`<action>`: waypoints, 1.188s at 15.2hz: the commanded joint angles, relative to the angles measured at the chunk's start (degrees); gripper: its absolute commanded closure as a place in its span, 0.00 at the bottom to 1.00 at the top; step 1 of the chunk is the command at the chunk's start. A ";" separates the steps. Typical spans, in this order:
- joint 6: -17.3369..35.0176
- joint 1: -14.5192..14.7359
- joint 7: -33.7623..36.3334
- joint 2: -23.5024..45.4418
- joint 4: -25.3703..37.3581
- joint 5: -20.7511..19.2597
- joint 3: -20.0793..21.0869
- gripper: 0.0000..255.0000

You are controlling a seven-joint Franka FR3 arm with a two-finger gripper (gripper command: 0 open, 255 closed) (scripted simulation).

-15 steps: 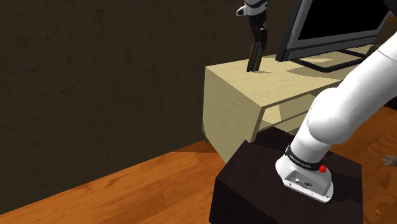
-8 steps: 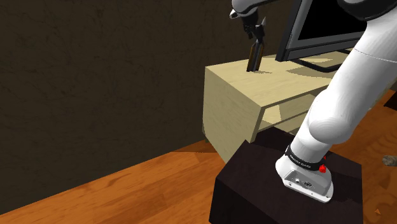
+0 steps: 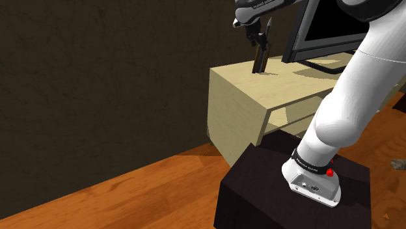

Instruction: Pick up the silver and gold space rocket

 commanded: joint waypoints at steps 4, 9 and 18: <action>0.58 -0.03 0.26 0.13 -0.49 -0.02 -0.04 1.00; 0.57 -0.03 0.25 0.15 -0.45 -0.01 -0.05 1.00; -3.97 0.21 -2.13 -0.21 4.30 0.37 0.26 1.00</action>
